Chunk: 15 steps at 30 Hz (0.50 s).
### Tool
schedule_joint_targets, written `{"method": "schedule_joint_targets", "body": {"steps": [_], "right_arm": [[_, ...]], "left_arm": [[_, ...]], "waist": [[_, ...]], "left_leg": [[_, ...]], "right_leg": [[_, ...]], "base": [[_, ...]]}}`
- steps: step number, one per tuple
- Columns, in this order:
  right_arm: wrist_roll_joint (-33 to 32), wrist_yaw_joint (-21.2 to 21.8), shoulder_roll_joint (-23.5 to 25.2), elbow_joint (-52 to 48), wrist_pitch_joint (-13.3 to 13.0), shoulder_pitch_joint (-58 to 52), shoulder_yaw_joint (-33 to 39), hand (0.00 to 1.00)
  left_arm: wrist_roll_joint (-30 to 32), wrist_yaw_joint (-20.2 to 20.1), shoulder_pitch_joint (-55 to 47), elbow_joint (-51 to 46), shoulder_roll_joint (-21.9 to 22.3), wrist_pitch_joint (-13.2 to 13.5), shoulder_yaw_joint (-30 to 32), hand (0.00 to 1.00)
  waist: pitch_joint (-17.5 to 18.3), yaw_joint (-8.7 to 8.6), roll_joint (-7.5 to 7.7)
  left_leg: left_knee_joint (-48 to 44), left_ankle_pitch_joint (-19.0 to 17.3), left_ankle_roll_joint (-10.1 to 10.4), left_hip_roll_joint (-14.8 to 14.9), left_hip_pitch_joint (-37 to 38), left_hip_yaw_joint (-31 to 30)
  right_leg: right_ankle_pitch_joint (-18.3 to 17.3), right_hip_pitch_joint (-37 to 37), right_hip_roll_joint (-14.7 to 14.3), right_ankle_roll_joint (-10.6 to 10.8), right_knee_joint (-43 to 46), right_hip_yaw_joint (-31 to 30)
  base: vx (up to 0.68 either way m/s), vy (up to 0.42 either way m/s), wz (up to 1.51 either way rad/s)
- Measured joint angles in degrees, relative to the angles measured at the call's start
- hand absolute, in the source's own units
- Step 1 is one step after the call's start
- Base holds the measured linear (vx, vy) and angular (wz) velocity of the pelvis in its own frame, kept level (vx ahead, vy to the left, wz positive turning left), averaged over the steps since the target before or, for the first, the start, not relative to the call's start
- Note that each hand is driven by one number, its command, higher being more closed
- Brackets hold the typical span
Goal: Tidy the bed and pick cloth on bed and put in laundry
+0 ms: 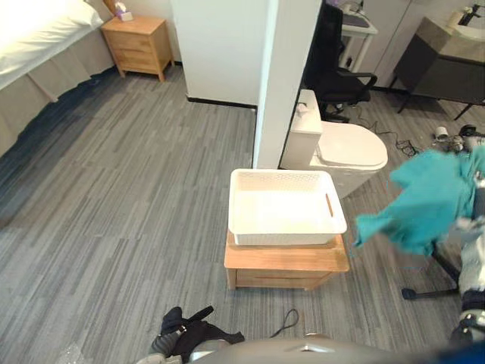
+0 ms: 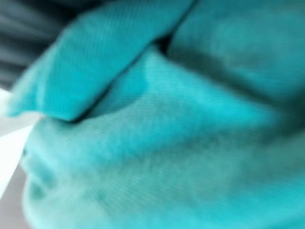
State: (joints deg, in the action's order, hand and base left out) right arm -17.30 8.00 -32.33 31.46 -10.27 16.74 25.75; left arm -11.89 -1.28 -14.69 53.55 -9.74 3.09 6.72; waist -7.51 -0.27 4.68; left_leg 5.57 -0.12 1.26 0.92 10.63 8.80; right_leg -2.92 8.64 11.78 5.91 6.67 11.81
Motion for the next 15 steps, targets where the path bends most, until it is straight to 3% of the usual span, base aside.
{"method": "schedule_joint_targets", "body": {"steps": [4, 6, 10, 15], "right_arm": [[2.19, 0.53, 0.36, -5.94, 1.35, 0.07, -5.31, 1.00], [3.57, 0.66, 0.94, -9.26, 2.80, 0.08, -7.78, 1.00], [5.57, 0.74, 0.99, -14.93, 5.21, 0.32, -12.31, 1.00], [8.74, 0.81, 3.22, -15.39, 9.02, 2.92, -19.18, 1.00]], "left_arm": [[0.05, 0.07, -0.02, 0.05, 0.81, 0.10, -0.05, 1.00], [0.13, 0.07, -0.25, 0.38, 1.17, 0.05, -0.05, 1.00], [0.24, -0.05, -0.99, 1.75, 2.18, -0.03, -0.01, 1.00], [1.95, -0.36, -1.11, 1.72, 1.79, -0.03, 0.07, 1.00]], "waist": [[0.14, -0.20, -0.72], [0.18, -0.13, -1.02], [1.08, -0.11, -2.38], [2.01, 0.58, -2.39]], "left_leg": [[0.39, 1.49, 0.32, -0.28, -1.76, -0.98], [0.48, 2.62, 1.06, 0.20, -1.87, -1.60], [0.49, 3.35, 1.88, 2.21, -1.91, -1.55], [0.47, 4.18, 2.32, 2.90, -3.71, -1.71]], "right_leg": [[-3.10, -0.18, 0.21, -0.46, -1.02, 0.57], [-5.11, 0.45, -0.11, 0.58, -1.13, 1.59], [-5.58, 0.92, -1.80, 0.32, -1.89, 3.33], [-4.26, 0.97, -2.51, 0.25, -3.06, 4.52]], "base": [[-0.07, -0.105, 0.16], [-0.11, -0.147, 0.22], [-0.12, -0.106, 0.13], [-0.04, -0.027, 0.09]]}}
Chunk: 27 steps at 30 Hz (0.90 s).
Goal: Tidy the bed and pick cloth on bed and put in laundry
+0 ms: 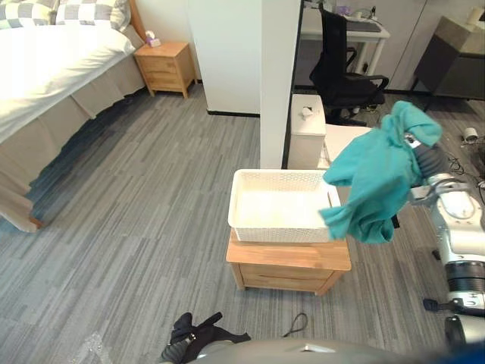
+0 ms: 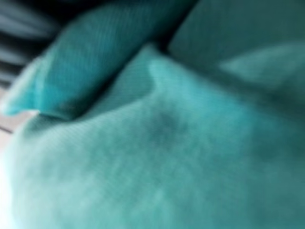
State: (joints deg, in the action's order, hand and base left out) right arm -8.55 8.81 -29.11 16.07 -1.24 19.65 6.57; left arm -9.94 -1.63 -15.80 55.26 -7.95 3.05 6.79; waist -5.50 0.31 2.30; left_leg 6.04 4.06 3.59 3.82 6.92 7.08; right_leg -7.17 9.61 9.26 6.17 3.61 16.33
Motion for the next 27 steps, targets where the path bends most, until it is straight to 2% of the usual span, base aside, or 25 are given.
{"method": "schedule_joint_targets", "body": {"steps": [5, 6, 7, 9, 14, 17, 25, 26, 27], "right_arm": [[2.01, -0.51, 2.17, 7.91, 2.93, 8.16, -5.07, 1.00], [2.01, -0.51, 2.20, 8.48, 2.99, 9.15, -5.48, 1.00], [2.01, -0.53, 2.21, 9.25, 3.04, 11.66, -7.09, 1.00], [2.01, -0.52, 2.41, 10.16, 3.04, 13.31, -7.87, 1.00], [2.00, -0.63, 4.32, 12.48, 3.69, 16.73, -9.94, 1.00], [2.00, -0.87, 4.49, 13.04, 4.30, 16.86, -10.71, 1.00], [1.99, -2.96, 6.26, 20.24, 6.07, 22.65, -14.07, 1.00], [1.99, -3.07, 6.44, 20.97, 6.25, 23.68, -14.21, 1.00], [1.92, -4.05, 6.44, 22.12, 6.48, 25.42, -14.23, 1.00]], "left_arm": [[1.84, -0.73, 0.02, -0.45, -0.64, 0.08, 0.07, 1.00], [2.03, -0.91, 0.03, -0.48, -0.61, 0.08, 0.07, 1.00], [2.33, -1.02, -0.08, -0.51, -0.56, 0.07, 0.12, 1.00], [2.39, -1.03, -0.19, -0.51, -0.50, 0.06, 0.20, 1.00], [2.90, -1.11, -0.77, -0.51, -0.20, 0.05, 1.18, 1.00], [3.96, -1.10, -0.34, -0.51, -0.20, 0.04, 1.36, 1.00], [4.95, -1.04, 0.43, -1.91, -0.02, -0.34, 2.51, 1.00], [4.95, -1.04, 0.64, -2.23, -0.11, -0.37, 2.52, 1.00], [4.94, -1.01, 1.85, -2.25, -0.46, -0.52, 2.52, 1.00]], "waist": [[0.04, 0.84, 1.05], [0.03, 0.89, 1.03], [-0.03, 1.88, 0.87], [-0.04, 2.57, 0.89], [-0.27, 2.72, 0.96], [-1.20, 3.58, 0.95], [-3.72, 4.24, 1.42], [-4.21, 4.47, 1.48], [-5.35, 5.55, 1.67]], "left_leg": [[0.00, 1.03, 0.00, -0.94, -0.56, -1.25], [0.00, 1.09, 0.04, -1.00, -0.54, -1.29], [0.01, 1.26, 0.04, -1.02, -0.49, -1.40], [0.02, 1.37, 0.09, -0.95, -0.40, -1.52], [0.03, 1.50, -0.07, -0.98, -0.04, -1.72], [0.03, 1.52, -0.11, -1.02, -0.02, -1.84], [0.01, 2.10, -0.10, -1.13, 0.08, -3.76], [0.01, 2.17, -0.05, -0.97, 0.00, -3.82], [0.01, 2.38, -0.01, -0.36, -0.53, -3.88]], "right_leg": [[1.43, 1.60, 0.45, 0.11, -1.72, 2.17], [1.43, 1.75, 0.50, 0.11, -1.73, 2.43], [1.43, 2.05, 0.52, 0.11, -1.73, 2.89], [1.43, 2.27, 0.41, 0.09, -1.75, 3.09], [1.45, 2.99, 0.35, 0.05, -2.24, 3.42], [1.60, 3.27, 0.30, -0.11, -2.65, 3.51], [2.16, 4.75, 0.06, -0.04, -3.16, 5.13], [2.25, 4.73, -0.14, -0.19, -3.20, 5.17], [2.41, 4.53, -0.60, -0.46, -3.25, 5.01]], "base": [[-0.01, 0.012, 0.25], [-0.05, 0.004, 0.29], [-0.06, -0.001, 0.12], [-0.06, -0.007, 0.09], [-0.05, -0.003, 0.03], [-0.04, 0.003, 0.02], [0.00, -0.014, 0.12], [-0.06, -0.039, 0.03], [-0.10, -0.066, 0.06]]}}
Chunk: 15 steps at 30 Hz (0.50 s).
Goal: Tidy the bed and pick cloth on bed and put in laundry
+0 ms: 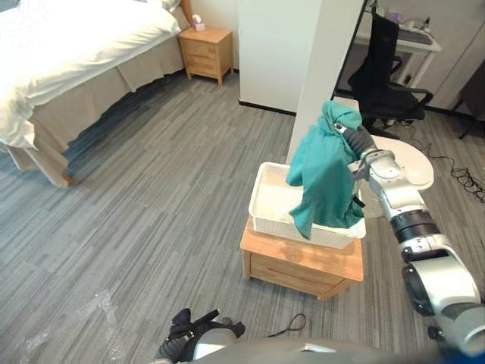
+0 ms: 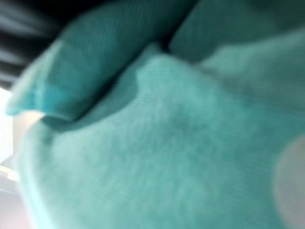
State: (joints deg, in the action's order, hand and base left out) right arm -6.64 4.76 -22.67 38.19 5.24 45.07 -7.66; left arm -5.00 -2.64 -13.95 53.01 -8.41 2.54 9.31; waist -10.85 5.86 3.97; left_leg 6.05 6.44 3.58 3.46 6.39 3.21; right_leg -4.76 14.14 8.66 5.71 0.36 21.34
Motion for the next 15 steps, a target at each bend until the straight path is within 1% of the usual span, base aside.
{"method": "schedule_joint_targets", "body": {"steps": [1, 2, 3, 4, 5, 6, 7, 8, 9, 12, 15], "right_arm": [[-0.08, -1.35, -0.06, 1.24, 0.04, 1.98, 0.01, 1.00], [-0.25, -2.08, -0.10, 1.90, 0.04, 3.32, 0.00, 1.00], [-1.23, -3.61, -0.10, 3.19, 0.01, 6.36, 0.00, 1.00], [-2.20, -5.27, -0.22, 4.20, -0.01, 9.63, 0.00, 1.00], [-2.55, -5.89, -0.46, 4.52, -0.02, 11.03, 0.02, 1.00], [-3.54, -7.18, -1.02, 5.03, -0.18, 13.38, 0.03, 1.00], [-4.02, -7.75, -1.10, 5.41, -0.25, 14.47, 0.07, 1.00], [-5.17, -8.48, -1.35, 6.02, -0.31, 16.51, 0.13, 1.00], [-6.45, -9.15, -2.24, 6.07, -0.38, 17.31, 0.13, 1.00], [-9.02, -9.65, -4.60, 6.26, -0.66, 19.04, 0.19, 1.00], [-10.08, -9.88, -5.66, 6.72, -0.79, 20.95, 0.50, 1.00]], "left_arm": [[0.00, 0.01, 1.46, -0.09, -0.78, -0.17, -0.02, 1.00], [0.00, 0.03, 2.35, -0.17, -1.24, -0.29, -0.02, 1.00], [-0.01, 0.06, 3.97, -0.86, -2.38, -0.63, 0.16, 1.00], [-0.03, 0.08, 5.53, -2.08, -3.73, -0.91, 0.31, 1.00], [-0.04, 0.11, 6.39, -2.49, -4.37, -0.94, 0.41, 1.00], [-0.11, 0.14, 8.16, -2.86, -5.55, -1.02, 0.64, 1.00], [-0.11, 0.18, 8.74, -3.21, -5.95, -1.08, 0.99, 1.00], [-0.12, 0.28, 9.62, -4.54, -6.49, -1.10, 1.68, 1.00], [-0.11, 0.49, 10.70, -4.99, -6.66, -1.08, 2.27, 1.00], [-0.11, 0.61, 11.38, -7.32, -6.74, -1.06, 2.49, 1.00], [-0.11, 1.05, 11.76, -9.59, -7.01, -1.08, 2.56, 1.00]], "waist": [[-0.28, 0.85, 0.66], [-0.67, 1.22, 1.04], [-1.59, 1.73, 2.15], [-3.47, 2.82, 3.13], [-4.34, 3.02, 3.65], [-5.71, 3.26, 4.77], [-6.17, 3.44, 5.19], [-7.81, 3.98, 6.00], [-8.41, 4.76, 6.51], [-10.65, 6.00, 6.69], [-12.31, 6.29, 6.80]], "left_leg": [[0.01, 0.31, 0.26, 0.81, -1.84, -0.51], [0.01, 0.46, 0.45, 1.16, -2.90, -0.58], [0.00, 0.60, 0.75, 1.95, -4.98, -0.54], [-0.01, 1.06, 0.79, 2.87, -6.68, -0.51], [-0.01, 1.31, 0.86, 3.34, -7.44, -0.40], [-0.02, 1.88, 0.90, 3.99, -9.06, -0.39], [-0.02, 2.13, 1.05, 4.26, -9.78, -0.40], [-0.04, 2.50, 1.13, 4.51, -10.63, -0.48], [-0.04, 2.93, 1.01, 4.58, -11.73, -0.79], [-0.34, 4.13, 1.19, 4.19, -13.10, -1.34], [-0.39, 4.61, 1.34, 4.13, -14.71, -1.34]], "right_leg": [[0.13, -1.55, -0.66, -0.39, -0.06, 0.24], [0.32, -2.44, -1.03, -0.77, -0.12, 0.36], [0.90, -4.43, -1.92, -1.64, -0.48, 0.30], [1.24, -5.82, -2.84, -2.15, -0.62, 0.59], [1.50, -6.35, -3.29, -2.52, -0.81, 0.95], [1.73, -7.42, -3.92, -2.77, -1.18, 1.62], [1.82, -7.98, -4.20, -2.87, -1.29, 1.97], [2.07, -8.34, -4.50, -3.08, -1.46, 2.50], [2.09, -9.24, -4.63, -3.10, -1.45, 2.98], [2.42, -9.97, -4.62, -3.32, -1.44, 3.06], [2.50, -11.24, -4.61, -3.25, -1.16, 3.07]], "base": [[-0.11, -0.079, 0.08], [-0.09, -0.061, 0.05], [-0.07, -0.061, 0.03], [-0.08, -0.068, 0.04], [-0.08, -0.094, 0.19], [-0.06, -0.073, 0.20], [-0.03, -0.077, 0.24], [0.00, -0.057, 0.20], [0.03, -0.045, 0.20], [0.06, -0.007, 0.22], [0.04, 0.001, 0.14]]}}
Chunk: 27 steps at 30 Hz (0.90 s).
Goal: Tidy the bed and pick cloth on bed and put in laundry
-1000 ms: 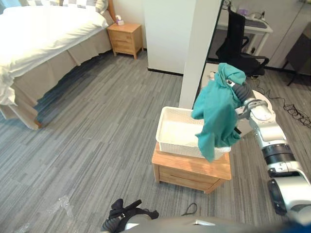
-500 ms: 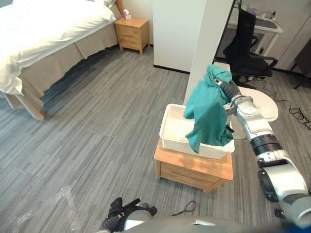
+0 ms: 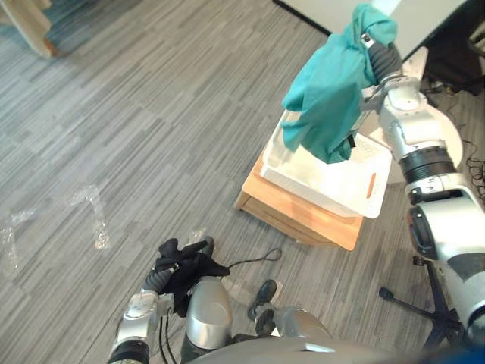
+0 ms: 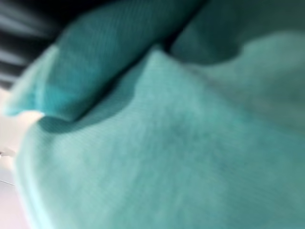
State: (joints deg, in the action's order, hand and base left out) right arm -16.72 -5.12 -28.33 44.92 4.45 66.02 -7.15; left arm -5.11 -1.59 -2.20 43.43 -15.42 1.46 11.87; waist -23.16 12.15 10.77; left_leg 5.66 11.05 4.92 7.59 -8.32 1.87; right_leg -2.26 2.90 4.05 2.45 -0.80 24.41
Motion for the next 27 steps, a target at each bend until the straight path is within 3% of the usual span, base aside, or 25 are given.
{"method": "schedule_joint_targets", "body": {"steps": [5, 10, 13, 19, 21, 23, 24, 27], "right_arm": [[-1.21, -0.23, -1.39, 0.51, -0.01, 1.80, -0.02, 1.00], [-2.15, -0.25, -6.40, 0.89, -0.02, 0.02, 2.58, 1.00], [-2.08, -0.33, -6.66, 0.90, -0.02, -2.79, 3.01, 1.00], [-0.90, -0.31, -6.66, 1.29, -0.01, -3.63, 3.01, 1.00], [-0.65, -0.31, -6.64, 1.39, -0.01, -4.30, 2.99, 1.00], [-0.37, -0.35, -6.65, 1.23, -0.04, -4.28, 3.00, 1.00], [0.20, -0.38, -6.62, 1.23, -0.28, -4.29, 2.99, 0.00], [0.23, -0.38, -6.43, 1.40, -0.27, -4.69, 2.46, 0.00]], "left_arm": [[-0.05, 0.38, 3.26, -1.62, -0.03, -0.20, -0.26, 1.00], [-2.64, 1.54, 7.13, -1.57, 0.34, -1.22, -4.01, 1.00], [-4.65, 2.14, 8.94, -1.52, 0.56, -1.46, -5.93, 1.00], [-7.84, 2.56, 14.18, -0.44, 0.71, -3.39, -9.83, 1.00], [-9.24, 2.95, 16.69, 1.79, 1.42, -3.81, -11.18, 1.00], [-10.14, 3.06, 17.88, 2.25, 1.42, -3.82, -11.71, 1.00], [-10.44, 3.27, 19.04, 3.26, 1.41, -3.91, -11.74, 1.00], [-11.85, 3.42, 20.17, 4.29, 1.54, -4.48, -11.85, 1.00]], "waist": [[-2.19, 0.03, -0.95], [-4.80, -0.32, -5.07], [-5.56, -1.28, -6.67], [-5.93, -2.23, -8.77], [-6.01, -2.58, -10.01], [-5.91, -2.46, -10.29], [-5.91, -2.41, -10.51], [-5.98, -2.44, -10.75]], "left_leg": [[0.30, 0.68, 0.06, 0.60, -3.80, -0.31], [0.25, 1.41, -0.54, 0.23, -6.76, 0.40], [0.27, 1.66, -0.89, -0.01, -7.38, 0.99], [-0.03, 3.32, -1.40, 0.45, -10.84, 2.52], [-0.03, 3.44, -1.45, 0.23, -10.92, 2.73], [-0.03, 3.53, -1.36, 0.26, -11.80, 3.08], [-0.04, 3.87, -1.28, 0.42, -12.80, 3.07], [-0.05, 4.53, -1.21, 0.51, -14.35, 3.05]], "right_leg": [[0.06, -4.23, -0.13, -0.09, 1.57, -0.03], [0.08, -9.30, 0.81, -0.14, 5.42, -1.48], [-0.06, -10.76, 1.20, -0.33, 6.47, -2.92], [-0.57, -16.52, 1.33, -0.91, 9.30, -4.88], [-1.97, -17.83, 2.01, -0.77, 11.75, -5.33], [-3.19, -19.91, 2.27, -0.85, 13.89, -6.12], [-3.57, -21.46, 2.28, -1.05, 15.05, -6.19], [-4.36, -23.95, 2.55, -1.34, 17.20, -6.29]], "base": [[-0.04, 0.004, 0.00], [-0.04, 0.038, -0.08], [-0.03, 0.040, -0.12], [-0.02, -0.006, -0.18], [-0.02, -0.014, -0.04], [-0.01, -0.033, -0.10], [-0.01, -0.047, -0.09], [0.02, -0.053, -0.03]]}}
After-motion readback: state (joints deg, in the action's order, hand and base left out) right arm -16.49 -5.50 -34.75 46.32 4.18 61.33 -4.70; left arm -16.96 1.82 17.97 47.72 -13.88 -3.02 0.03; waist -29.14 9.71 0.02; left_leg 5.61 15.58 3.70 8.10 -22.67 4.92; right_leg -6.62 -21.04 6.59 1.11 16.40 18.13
